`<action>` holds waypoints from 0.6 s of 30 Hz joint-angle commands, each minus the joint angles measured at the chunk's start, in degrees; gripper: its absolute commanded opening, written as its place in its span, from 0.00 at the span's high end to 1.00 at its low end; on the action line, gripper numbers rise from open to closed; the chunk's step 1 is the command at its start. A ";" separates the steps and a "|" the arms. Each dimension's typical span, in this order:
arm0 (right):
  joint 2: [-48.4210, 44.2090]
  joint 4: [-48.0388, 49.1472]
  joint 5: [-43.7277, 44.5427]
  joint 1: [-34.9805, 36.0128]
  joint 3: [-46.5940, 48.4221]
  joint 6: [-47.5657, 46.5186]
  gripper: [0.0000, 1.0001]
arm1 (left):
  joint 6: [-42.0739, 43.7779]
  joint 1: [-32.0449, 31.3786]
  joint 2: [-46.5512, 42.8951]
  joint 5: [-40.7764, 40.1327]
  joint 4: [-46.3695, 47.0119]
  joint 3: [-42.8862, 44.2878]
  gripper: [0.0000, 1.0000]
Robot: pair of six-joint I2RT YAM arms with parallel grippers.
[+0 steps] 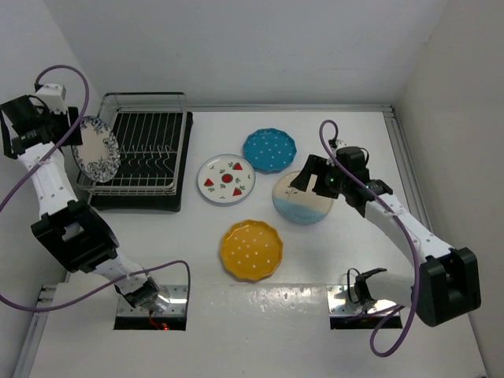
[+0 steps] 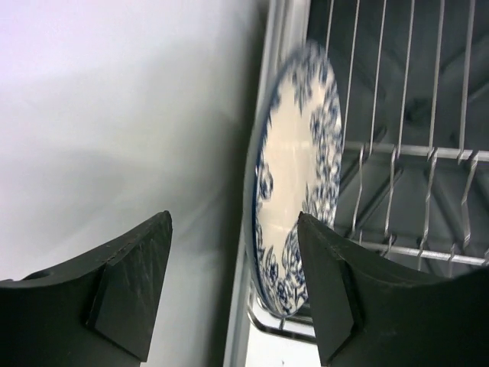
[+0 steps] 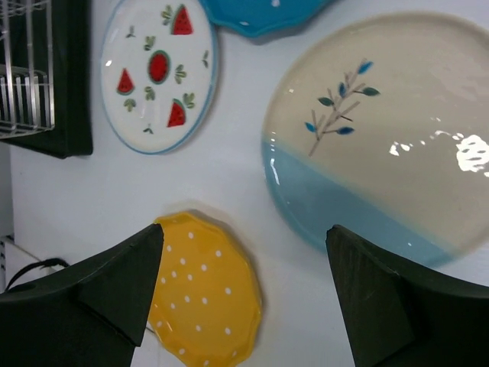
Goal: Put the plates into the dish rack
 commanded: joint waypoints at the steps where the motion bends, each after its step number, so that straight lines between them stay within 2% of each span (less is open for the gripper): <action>1: 1.56 -3.90 3.06 -1.37 1.89 1.27 0.13 | -3.67 -0.89 -3.68 2.35 0.13 6.84 0.29; 3: 1.74 -6.45 5.78 -1.72 2.07 1.88 0.13 | -4.82 -3.25 -3.68 9.08 -4.86 11.13 0.29; 6: 1.74 -7.86 9.03 -1.90 1.55 2.23 0.13 | -4.30 -9.05 -3.07 13.33 -11.02 16.15 0.29; 8: 1.56 -9.35 11.41 -1.98 0.84 2.85 0.13 | -3.42 -18.44 -2.46 14.48 -16.72 16.88 0.29; 9: 1.65 -9.96 11.85 -1.90 0.67 2.94 0.13 | -2.90 -21.96 -1.93 14.48 -17.97 16.35 0.29; 10: 1.56 -10.14 11.94 -2.07 0.23 2.94 0.13 | -2.89 -29.04 -1.92 14.48 -18.68 15.30 0.29; 11: 1.30 -10.49 12.03 -1.99 0.14 3.03 0.13 | -2.89 -32.42 -1.31 14.48 -18.69 13.90 0.29; 13: 0.69 -11.20 12.38 -1.99 -0.47 3.03 0.13 | -2.36 -40.83 -0.44 11.08 -18.08 9.52 0.29; 14: 0.51 -11.28 12.38 -2.16 -0.65 2.85 0.13 | -2.97 -43.06 0.18 6.36 -16.16 8.10 0.29; 18: -2.48 -11.46 14.48 -2.34 -3.98 4.16 0.13 | -4.21 -50.02 4.92 -1.59 -13.24 3.35 0.29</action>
